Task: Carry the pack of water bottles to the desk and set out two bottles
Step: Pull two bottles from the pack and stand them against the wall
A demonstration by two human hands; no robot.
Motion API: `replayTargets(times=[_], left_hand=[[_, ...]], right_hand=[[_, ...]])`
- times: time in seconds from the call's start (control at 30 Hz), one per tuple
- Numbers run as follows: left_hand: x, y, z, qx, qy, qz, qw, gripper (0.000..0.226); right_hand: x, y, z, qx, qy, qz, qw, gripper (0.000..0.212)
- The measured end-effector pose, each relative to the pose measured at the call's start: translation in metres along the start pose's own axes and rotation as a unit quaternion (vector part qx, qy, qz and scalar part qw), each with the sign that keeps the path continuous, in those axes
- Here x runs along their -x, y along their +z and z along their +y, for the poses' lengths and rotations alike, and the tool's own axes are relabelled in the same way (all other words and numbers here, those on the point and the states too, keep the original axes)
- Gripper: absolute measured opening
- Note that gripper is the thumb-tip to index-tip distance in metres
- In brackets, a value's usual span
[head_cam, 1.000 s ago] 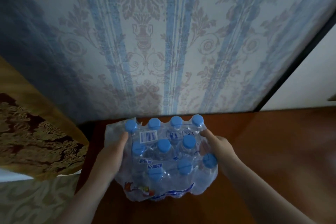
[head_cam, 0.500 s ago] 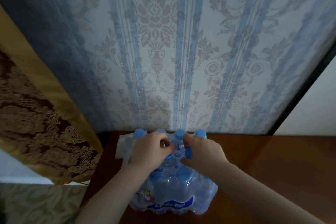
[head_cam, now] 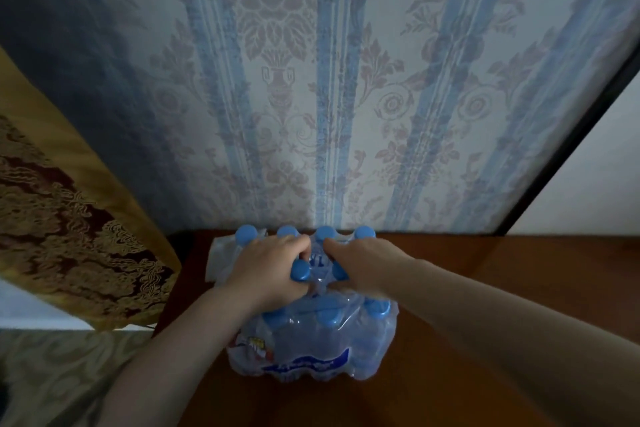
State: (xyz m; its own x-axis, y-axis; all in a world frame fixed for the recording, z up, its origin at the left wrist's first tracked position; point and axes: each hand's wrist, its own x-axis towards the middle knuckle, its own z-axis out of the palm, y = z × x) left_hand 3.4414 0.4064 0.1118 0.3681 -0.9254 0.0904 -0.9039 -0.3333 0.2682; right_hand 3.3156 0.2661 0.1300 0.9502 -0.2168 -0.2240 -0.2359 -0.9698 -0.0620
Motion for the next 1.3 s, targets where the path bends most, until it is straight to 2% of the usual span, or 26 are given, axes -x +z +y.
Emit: replayTargets(times=[0.1,0.27,0.4,0.57,0.87,1.0,1.07,1.17,1.3], left_hand=[[-0.007,0.000,0.000,-0.031,-0.019,-0.008,0.999,0.041],[-0.005,0.002,0.003,-0.070,-0.032,0.032,0.997,0.044],[0.001,0.004,0.001,-0.054,-0.051,0.033,0.997,0.048],[-0.003,0.005,-0.005,0.057,-0.035,-0.024,0.997,0.048],[0.002,0.000,-0.010,0.042,-0.018,-0.018,0.999,0.043],[-0.003,-0.006,-0.008,0.116,-0.031,-0.060,0.991,0.047],[-0.006,-0.010,-0.007,0.140,-0.056,-0.093,0.984,0.044],[-0.010,-0.011,-0.007,0.135,-0.048,-0.101,0.984,0.040],[-0.010,-0.009,-0.008,0.175,-0.040,-0.098,0.979,0.057]], right_hand=[[-0.005,-0.005,-0.004,0.085,-0.024,0.014,0.996,0.062],[-0.001,0.003,-0.006,-0.008,0.067,0.023,0.997,0.052],[0.006,-0.005,-0.009,0.011,0.047,0.032,0.998,0.050],[0.012,-0.031,-0.008,0.012,0.022,0.100,0.995,0.043],[0.024,-0.037,-0.027,-0.035,0.009,0.178,0.983,0.032],[0.026,-0.061,-0.036,-0.080,0.002,0.222,0.972,0.035],[0.027,-0.078,-0.036,-0.092,-0.001,0.227,0.969,0.038],[0.030,-0.086,-0.034,-0.127,0.004,0.217,0.968,0.035],[0.032,-0.085,-0.038,-0.189,0.004,0.225,0.956,0.031]])
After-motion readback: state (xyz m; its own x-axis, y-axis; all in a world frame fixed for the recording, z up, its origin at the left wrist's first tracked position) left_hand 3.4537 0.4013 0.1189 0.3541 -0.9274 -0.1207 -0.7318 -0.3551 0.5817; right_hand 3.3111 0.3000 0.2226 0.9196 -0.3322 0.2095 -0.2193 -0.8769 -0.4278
